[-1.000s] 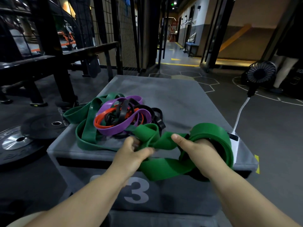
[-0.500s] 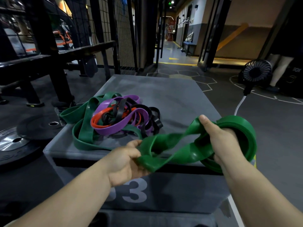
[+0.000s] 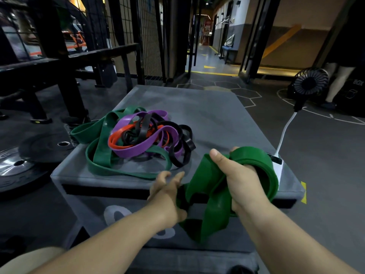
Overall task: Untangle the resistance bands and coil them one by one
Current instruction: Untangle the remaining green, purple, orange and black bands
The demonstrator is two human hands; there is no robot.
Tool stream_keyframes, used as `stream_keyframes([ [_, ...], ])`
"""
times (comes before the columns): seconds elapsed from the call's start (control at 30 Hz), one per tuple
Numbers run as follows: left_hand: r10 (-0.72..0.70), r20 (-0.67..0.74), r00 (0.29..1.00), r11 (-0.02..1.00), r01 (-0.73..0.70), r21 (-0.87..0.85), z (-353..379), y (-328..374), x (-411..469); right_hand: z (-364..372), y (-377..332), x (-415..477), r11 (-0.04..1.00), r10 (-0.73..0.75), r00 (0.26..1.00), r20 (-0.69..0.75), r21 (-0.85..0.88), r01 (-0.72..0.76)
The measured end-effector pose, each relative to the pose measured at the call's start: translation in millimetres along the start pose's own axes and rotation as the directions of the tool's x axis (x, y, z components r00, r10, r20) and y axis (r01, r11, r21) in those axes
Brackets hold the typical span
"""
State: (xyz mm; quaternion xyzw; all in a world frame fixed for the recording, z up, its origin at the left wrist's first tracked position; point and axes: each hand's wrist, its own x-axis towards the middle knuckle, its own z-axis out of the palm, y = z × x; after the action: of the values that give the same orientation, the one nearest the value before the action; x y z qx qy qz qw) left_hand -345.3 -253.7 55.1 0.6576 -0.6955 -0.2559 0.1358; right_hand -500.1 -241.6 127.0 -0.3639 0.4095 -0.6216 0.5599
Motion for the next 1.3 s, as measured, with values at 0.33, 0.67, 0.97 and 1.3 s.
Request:
stream_keyframes([
  [0.33, 0.361, -0.268, 0.893, 0.905, -0.405, -0.13, -12.1, -4.2, -6.1, -1.4, -13.0, 2.4, 0.997, 0.021, 0.998, -0.057, 0.078, -0.016],
  [0.67, 0.282, -0.095, 0.955, 0.08, -0.123, -0.989, -58.4, 9.0, -32.1, -31.9, -19.6, 14.6, 0.767, 0.179, 0.955, 0.237, -0.641, 0.016],
  [0.97, 0.321, 0.02, 0.947, 0.352, -0.1, -0.931, -57.7, 14.0, -41.0, -12.5, -2.0, 8.1, 0.158, 0.315, 0.922, 0.226, -0.97, 0.184],
  [1.3, 0.033, -0.004, 0.999, 0.741, -0.027, -0.671, -52.6, 1.4, -23.8, -8.4, -5.3, 6.2, -0.086, 0.182, 0.961, 0.207, -0.97, 0.225],
])
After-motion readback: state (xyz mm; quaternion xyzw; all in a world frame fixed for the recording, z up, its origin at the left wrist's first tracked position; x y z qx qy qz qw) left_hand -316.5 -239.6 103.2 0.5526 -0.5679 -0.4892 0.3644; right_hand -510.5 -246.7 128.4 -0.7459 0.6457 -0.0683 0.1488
